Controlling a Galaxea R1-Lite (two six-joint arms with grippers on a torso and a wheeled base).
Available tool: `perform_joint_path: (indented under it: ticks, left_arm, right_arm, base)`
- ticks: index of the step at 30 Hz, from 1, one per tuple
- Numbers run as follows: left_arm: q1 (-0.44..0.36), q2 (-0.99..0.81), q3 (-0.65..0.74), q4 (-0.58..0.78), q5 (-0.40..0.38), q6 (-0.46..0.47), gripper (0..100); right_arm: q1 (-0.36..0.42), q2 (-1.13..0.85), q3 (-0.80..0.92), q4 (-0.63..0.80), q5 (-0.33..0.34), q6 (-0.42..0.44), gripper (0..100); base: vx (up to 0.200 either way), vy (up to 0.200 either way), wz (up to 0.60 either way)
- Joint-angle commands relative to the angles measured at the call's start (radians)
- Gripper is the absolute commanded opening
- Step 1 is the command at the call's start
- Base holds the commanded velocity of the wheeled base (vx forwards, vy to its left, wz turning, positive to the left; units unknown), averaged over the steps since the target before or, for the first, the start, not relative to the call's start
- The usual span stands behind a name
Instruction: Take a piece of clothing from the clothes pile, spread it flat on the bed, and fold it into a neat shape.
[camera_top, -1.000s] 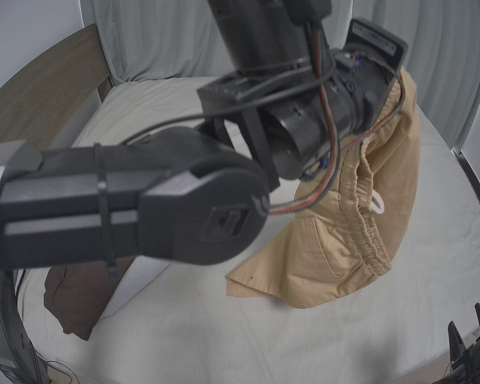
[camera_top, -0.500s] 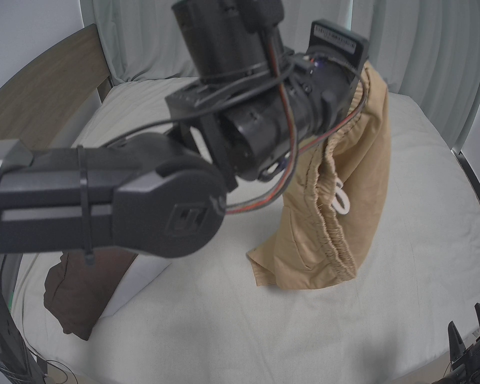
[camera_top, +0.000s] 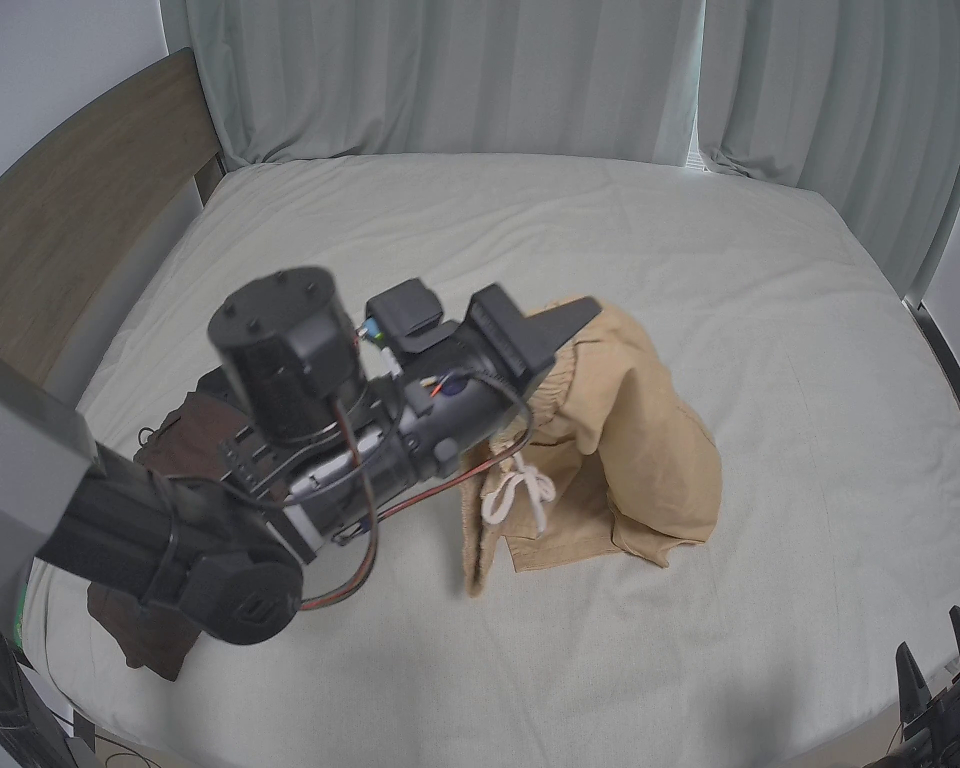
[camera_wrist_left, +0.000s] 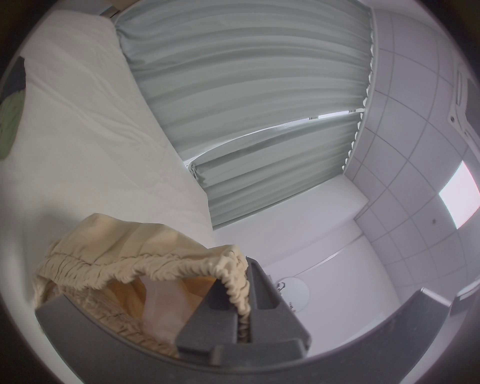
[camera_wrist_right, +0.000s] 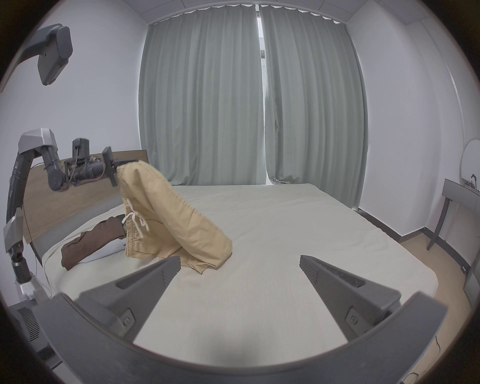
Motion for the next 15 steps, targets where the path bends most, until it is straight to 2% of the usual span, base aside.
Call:
perform_joint_path:
  ticks: [1, 6, 9, 11, 15]
  left_arm:
    - [0.1, -0.019, 0.247, -0.175, -0.057, 0.103, 0]
    - [0.134, -0.002, 0.315, -0.23, -0.065, 0.178, 0]
    - [0.162, 0.03, 0.39, -0.35, -0.097, 0.253, 0]
    - [0.17, 0.049, 0.419, -0.396, -0.1, 0.267, 0]
    - [0.193, 0.046, 0.462, -0.394, -0.102, 0.299, 0]
  right_arm:
    - [0.0, -0.015, 0.018, 0.0, 0.0, 0.0, 100]
    - [0.0, -0.015, 0.018, 0.0, 0.0, -0.002, 100]
    - [0.0, -0.015, 0.016, 0.0, 0.0, -0.002, 100]
    - [0.0, -0.015, 0.018, 0.0, 0.0, -0.002, 100]
    - [0.0, -0.015, 0.018, 0.0, 0.0, -0.003, 100]
  base:
    - [0.0, 0.0, 0.0]
    - [0.0, 0.0, 0.0]
    - [0.0, 0.0, 0.0]
    - [0.0, 0.0, 0.0]
    - [0.0, 0.0, 0.0]
